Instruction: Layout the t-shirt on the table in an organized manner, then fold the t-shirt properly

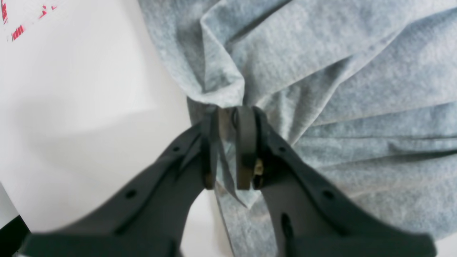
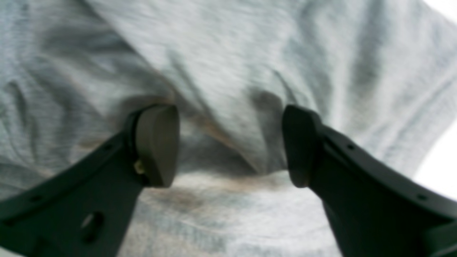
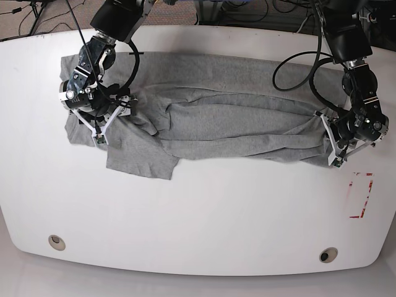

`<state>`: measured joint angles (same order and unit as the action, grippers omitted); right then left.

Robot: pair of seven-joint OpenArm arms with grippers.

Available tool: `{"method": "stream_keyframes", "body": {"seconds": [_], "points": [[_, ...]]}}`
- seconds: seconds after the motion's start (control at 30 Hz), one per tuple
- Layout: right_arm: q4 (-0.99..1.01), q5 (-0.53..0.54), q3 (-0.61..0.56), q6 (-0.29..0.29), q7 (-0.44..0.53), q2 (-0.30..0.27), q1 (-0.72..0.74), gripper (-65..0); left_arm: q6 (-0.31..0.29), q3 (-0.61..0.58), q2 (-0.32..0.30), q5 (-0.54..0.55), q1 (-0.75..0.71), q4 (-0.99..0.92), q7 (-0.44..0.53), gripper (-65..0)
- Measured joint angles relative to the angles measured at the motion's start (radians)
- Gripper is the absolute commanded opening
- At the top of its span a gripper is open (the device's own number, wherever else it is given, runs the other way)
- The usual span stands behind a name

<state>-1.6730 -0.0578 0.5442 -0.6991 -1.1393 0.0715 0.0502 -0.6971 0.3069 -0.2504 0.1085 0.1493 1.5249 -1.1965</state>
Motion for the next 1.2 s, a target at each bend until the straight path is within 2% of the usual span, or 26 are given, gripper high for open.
{"method": "stream_keyframes", "body": {"seconds": [0.17, 0.33, 0.43, 0.77, 0.93, 1.2], "points": [[0.0, 0.004, -0.003, 0.0, 0.006, -0.013, 0.0, -48.7, 0.0, 0.0, 0.0, 0.0, 0.0, 0.0, 0.0, -58.7], [0.0, 0.002, -0.002, 0.0, 0.006, -0.023, 0.0, -59.9, 0.0, 0.0, 0.0, 0.0, 0.0, 0.0, 0.0, -58.7], [0.0, 0.002, -0.002, 0.0, 0.006, -0.023, 0.0, -64.4, 0.0, 0.0, 0.0, 0.0, 0.0, 0.0, 0.0, -58.7], [-0.05, -0.003, -0.002, -0.001, 0.003, -0.021, -0.001, -65.0, 0.0, 0.0, 0.0, 0.001, 0.0, 0.0, 0.0, -58.9], [-0.146, -0.005, -0.003, 0.0, -0.027, -0.021, 0.007, -65.0, 0.0, 0.001, 0.0, 0.001, 0.014, 0.008, -0.007, -63.3], [-0.248, -0.006, -0.003, 0.0, -0.066, -0.022, 0.029, -65.0, 0.0, 0.009, 0.022, 0.0, 0.092, 0.058, -0.005, -64.4]]}}
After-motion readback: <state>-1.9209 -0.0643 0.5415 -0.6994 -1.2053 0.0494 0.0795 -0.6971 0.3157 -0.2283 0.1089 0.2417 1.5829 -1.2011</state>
